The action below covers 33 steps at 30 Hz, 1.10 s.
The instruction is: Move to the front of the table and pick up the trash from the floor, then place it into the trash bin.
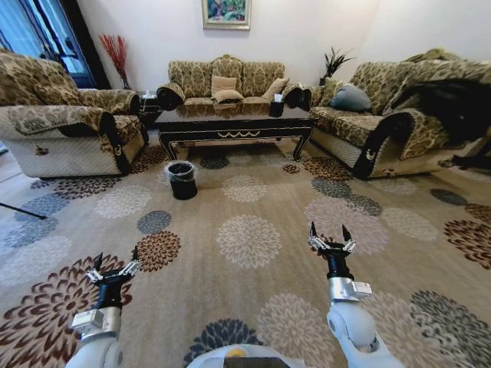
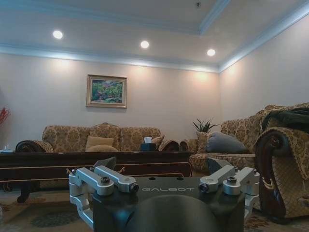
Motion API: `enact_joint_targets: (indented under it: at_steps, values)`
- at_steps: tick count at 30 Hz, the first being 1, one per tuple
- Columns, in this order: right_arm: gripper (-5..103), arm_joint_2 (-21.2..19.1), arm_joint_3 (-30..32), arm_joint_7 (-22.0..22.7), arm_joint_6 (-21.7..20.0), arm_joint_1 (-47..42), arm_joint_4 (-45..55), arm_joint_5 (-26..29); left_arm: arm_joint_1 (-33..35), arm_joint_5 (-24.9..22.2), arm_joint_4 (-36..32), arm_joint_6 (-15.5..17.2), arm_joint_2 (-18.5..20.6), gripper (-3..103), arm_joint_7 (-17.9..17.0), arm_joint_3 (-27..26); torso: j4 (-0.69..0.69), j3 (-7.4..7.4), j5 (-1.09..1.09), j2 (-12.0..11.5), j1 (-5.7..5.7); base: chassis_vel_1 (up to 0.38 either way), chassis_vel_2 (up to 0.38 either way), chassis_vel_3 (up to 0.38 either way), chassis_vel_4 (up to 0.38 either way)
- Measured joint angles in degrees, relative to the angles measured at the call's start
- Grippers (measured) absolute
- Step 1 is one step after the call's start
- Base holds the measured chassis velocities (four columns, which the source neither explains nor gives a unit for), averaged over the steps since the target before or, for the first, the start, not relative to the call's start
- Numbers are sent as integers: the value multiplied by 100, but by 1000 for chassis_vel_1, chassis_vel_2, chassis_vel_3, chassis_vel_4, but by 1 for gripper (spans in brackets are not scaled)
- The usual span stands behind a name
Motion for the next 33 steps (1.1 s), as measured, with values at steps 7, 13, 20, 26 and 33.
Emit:
enact_joint_targets:
  at_steps: [7, 13, 20, 26, 33]
  values:
    - [100, 1, -3, -2, 0, 2, 1, 0, -2, 0, 0, 0, 2, 100, -2, -2, 2, 2, -3, -1, 3, 7, 56, -6, -37]
    - [100, 1, -3, -2, 0, 2, 0, 0, -2, 0, 0, 0, 1, 100, -2, -1, 0, 2, -1, 0, 3, 13, -20, -13, 25]
    - [100, 1, -3, -2, 0, 2, 0, 0, -2, 0, 0, 0, 1, 100, -2, -1, 1, 2, -2, 0, 3, 90, -101, -88, 104]
    - [100, 1, -3, -1, 0, -1, 0, 0, -1, 0, 0, 0, 1, 100, -2, -1, -1, -2, -1, 2, 0, 165, -150, -190, 142]
    - [100, 1, -3, -1, 0, 2, 0, 0, -2, 0, 0, 0, 1, 100, -2, -1, 1, 3, -2, 0, 3, 26, -23, -18, 15]
